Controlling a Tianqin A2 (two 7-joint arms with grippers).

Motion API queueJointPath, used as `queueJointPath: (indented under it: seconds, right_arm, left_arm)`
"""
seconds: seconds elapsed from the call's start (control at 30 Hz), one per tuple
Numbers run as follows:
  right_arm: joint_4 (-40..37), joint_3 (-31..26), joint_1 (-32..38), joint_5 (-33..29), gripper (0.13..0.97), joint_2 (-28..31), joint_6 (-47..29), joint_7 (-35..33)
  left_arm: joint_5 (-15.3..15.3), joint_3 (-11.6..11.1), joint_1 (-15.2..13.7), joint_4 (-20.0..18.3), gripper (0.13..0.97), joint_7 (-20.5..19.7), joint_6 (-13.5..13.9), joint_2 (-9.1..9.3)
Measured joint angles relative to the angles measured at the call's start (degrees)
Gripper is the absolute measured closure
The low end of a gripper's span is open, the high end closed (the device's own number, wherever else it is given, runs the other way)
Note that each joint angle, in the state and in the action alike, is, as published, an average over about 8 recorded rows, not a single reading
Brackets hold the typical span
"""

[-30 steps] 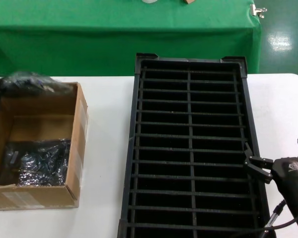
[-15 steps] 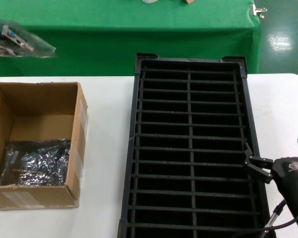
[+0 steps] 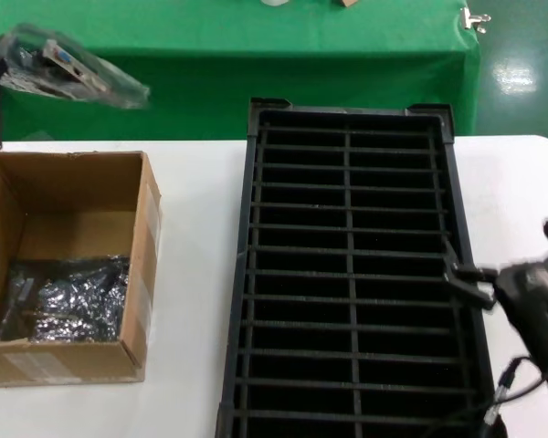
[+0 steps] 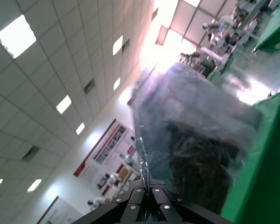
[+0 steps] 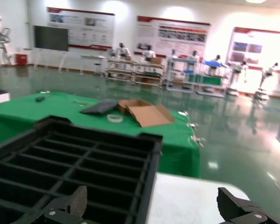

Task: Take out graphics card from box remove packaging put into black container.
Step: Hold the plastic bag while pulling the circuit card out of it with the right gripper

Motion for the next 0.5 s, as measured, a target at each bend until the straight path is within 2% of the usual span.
queueJointPath:
  seconds: [0.13, 0.2, 0.33, 0.5]
  right_arm:
    - [0.0, -8.7, 6.5, 7.5, 0.129, 7.3, 3.0, -2.6]
    - [-1.3, -12.4, 10.9, 8.8, 0.129, 9.8, 2.1, -2.3]
    - [-7.4, -17.3, 21.1, 5.7, 0.129, 11.2, -5.1, 1.4]
    - [-19.2, -19.9, 33.2, 1.7, 0.129, 7.7, -17.8, 2.8]
  left_arm:
    - [-0.4, -0.1, 1.1, -1.0, 0.958, -0.5, 1.5, -0.36]
    - [-0.5, -0.2, 1.6, -1.3, 0.958, -0.4, 2.5, -0.64]
    - [-0.8, -0.3, 2.6, -1.3, 0.958, 0.3, 4.9, -1.21]
    - [-1.1, -0.2, 3.7, -1.2, 0.958, 1.5, 7.7, -1.75]
